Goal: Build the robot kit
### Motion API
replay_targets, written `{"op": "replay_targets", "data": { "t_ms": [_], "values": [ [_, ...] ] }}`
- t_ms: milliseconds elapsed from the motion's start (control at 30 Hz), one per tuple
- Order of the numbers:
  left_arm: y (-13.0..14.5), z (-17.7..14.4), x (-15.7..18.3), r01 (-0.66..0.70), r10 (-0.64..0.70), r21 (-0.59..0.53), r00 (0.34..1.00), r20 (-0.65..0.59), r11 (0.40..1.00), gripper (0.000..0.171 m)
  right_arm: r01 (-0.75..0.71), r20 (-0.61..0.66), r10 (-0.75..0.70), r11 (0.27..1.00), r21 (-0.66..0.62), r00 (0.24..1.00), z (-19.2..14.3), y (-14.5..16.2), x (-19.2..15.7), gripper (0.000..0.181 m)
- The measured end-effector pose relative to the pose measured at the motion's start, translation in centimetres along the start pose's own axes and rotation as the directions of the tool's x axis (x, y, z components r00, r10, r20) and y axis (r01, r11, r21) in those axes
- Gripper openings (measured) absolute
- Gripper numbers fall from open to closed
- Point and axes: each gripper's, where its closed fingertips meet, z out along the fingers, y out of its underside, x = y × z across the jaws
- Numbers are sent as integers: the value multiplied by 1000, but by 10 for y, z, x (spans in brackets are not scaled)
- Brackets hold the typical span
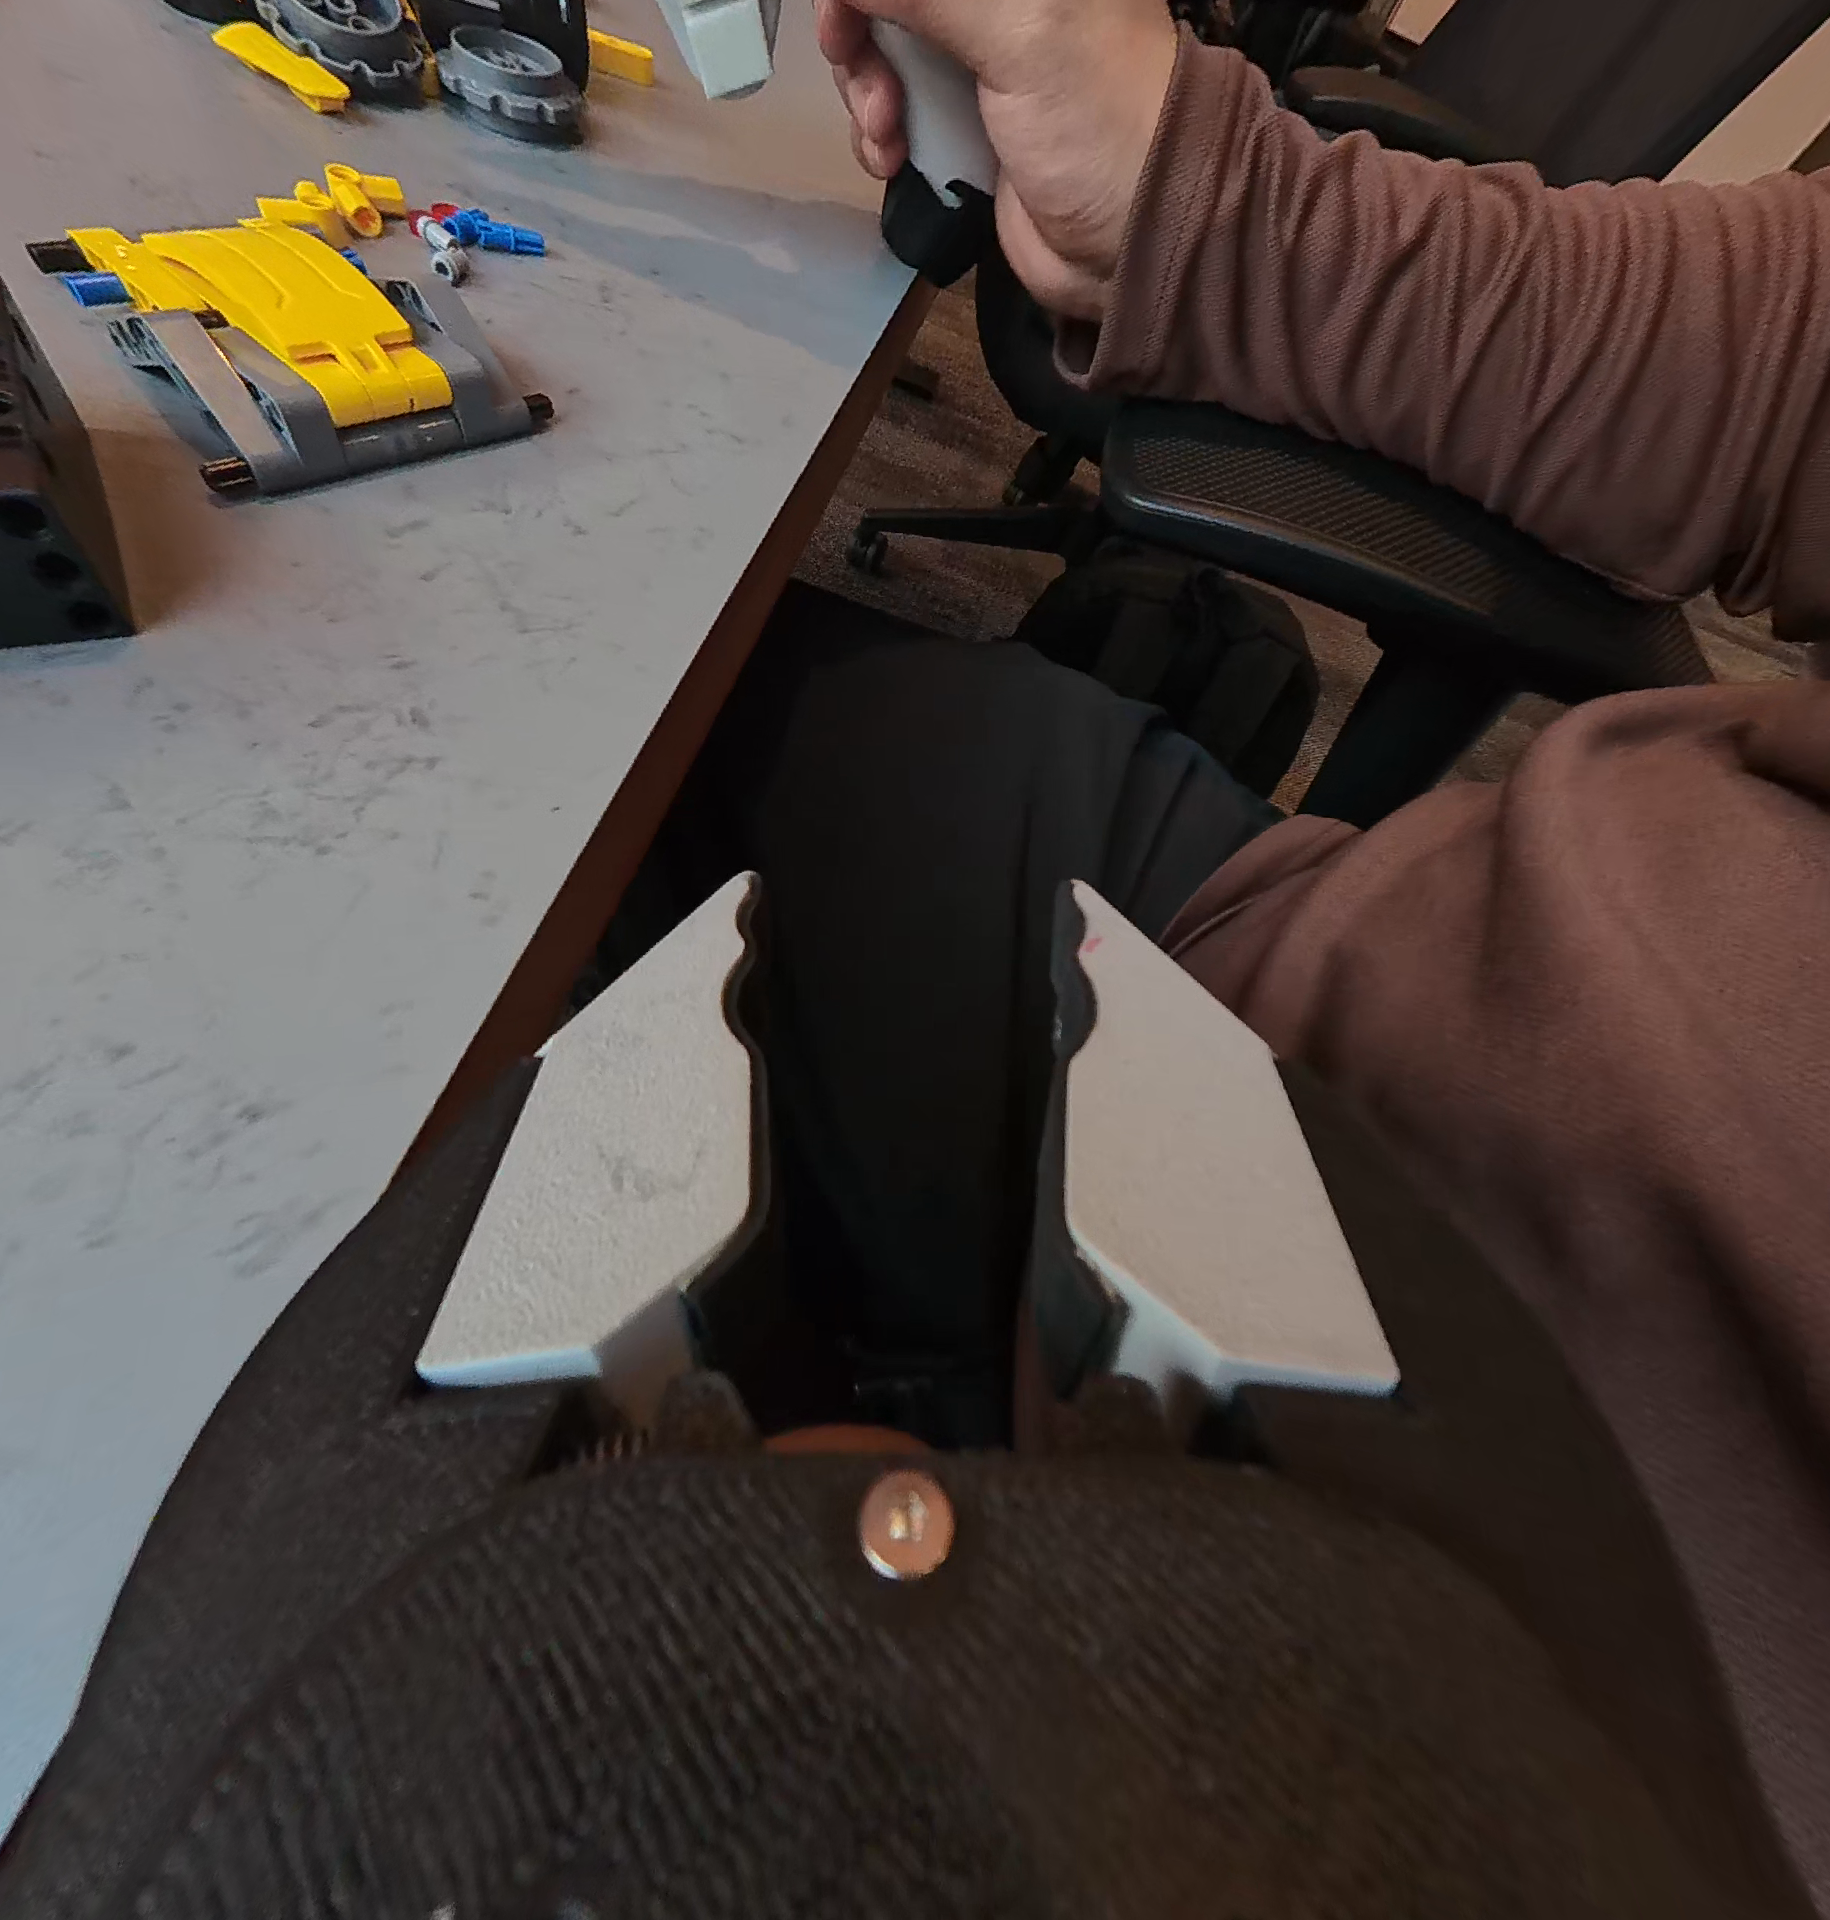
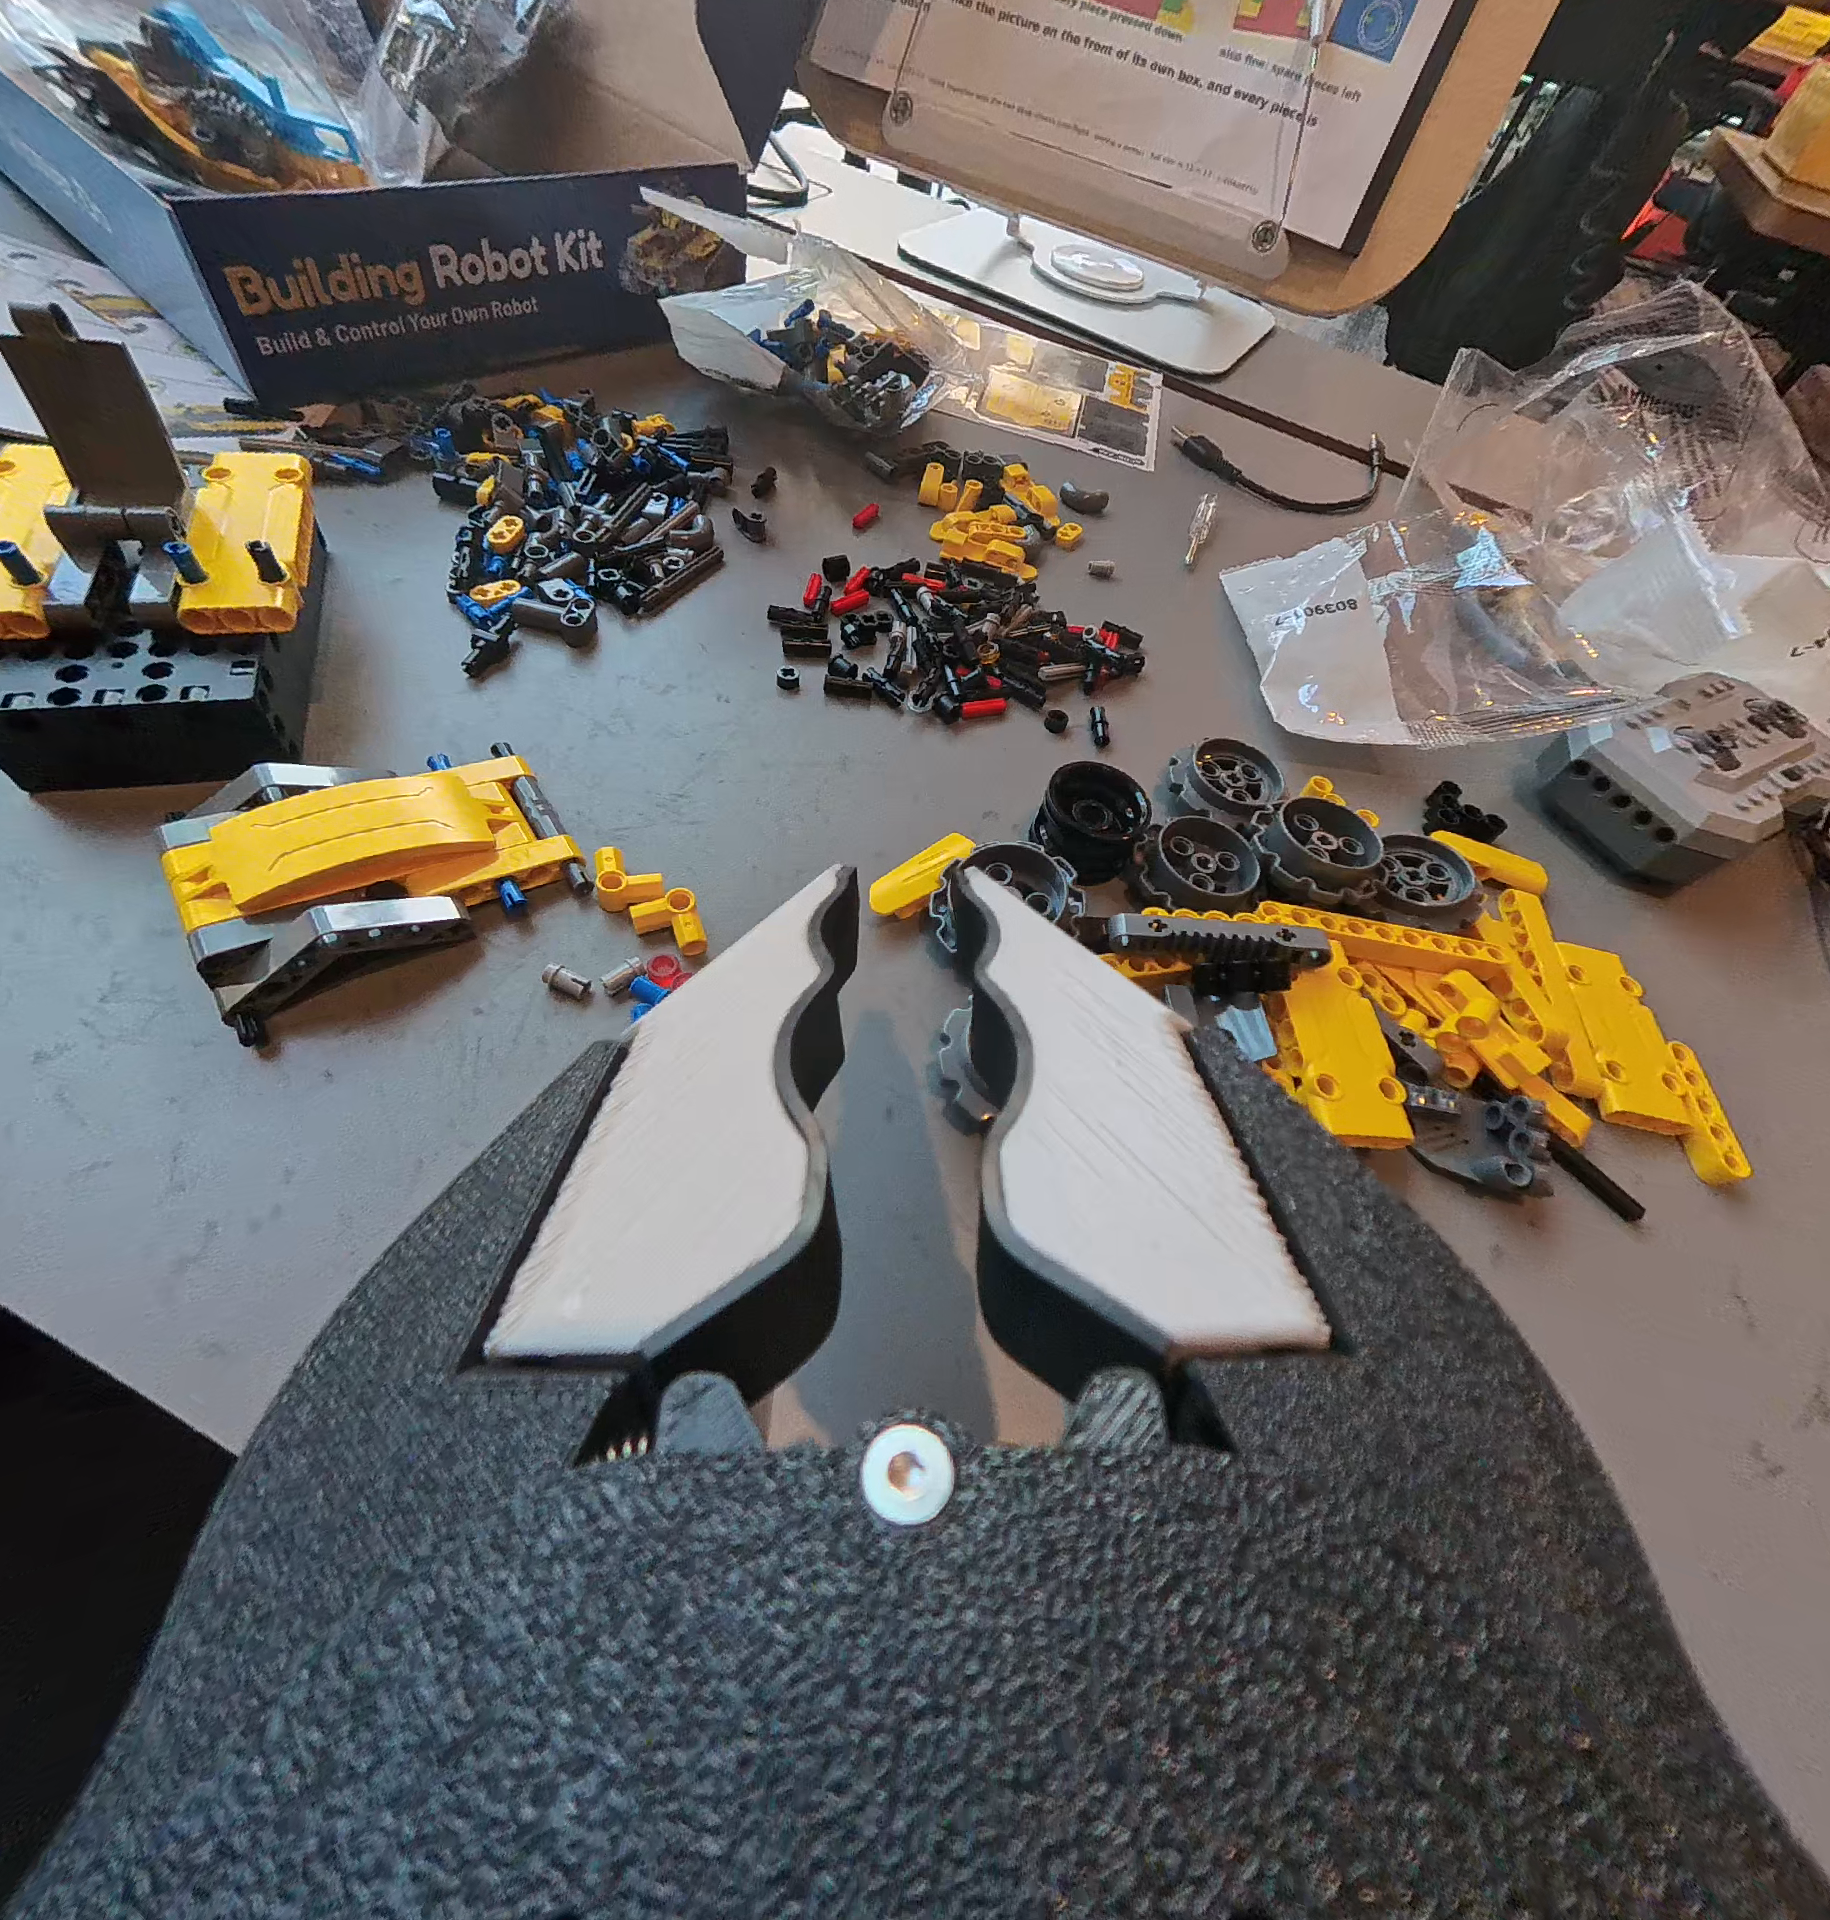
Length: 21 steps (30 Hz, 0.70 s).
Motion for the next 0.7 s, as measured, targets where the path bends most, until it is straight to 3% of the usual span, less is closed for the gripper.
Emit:
{"op": "replay_targets", "data": {
  "t_ms": [700],
  "values": [
    [2,3,5,46,-46,-1,998,-40,999,51,-10,55,11,1000,-9,998,1,1,-6,18]
  ]
}}
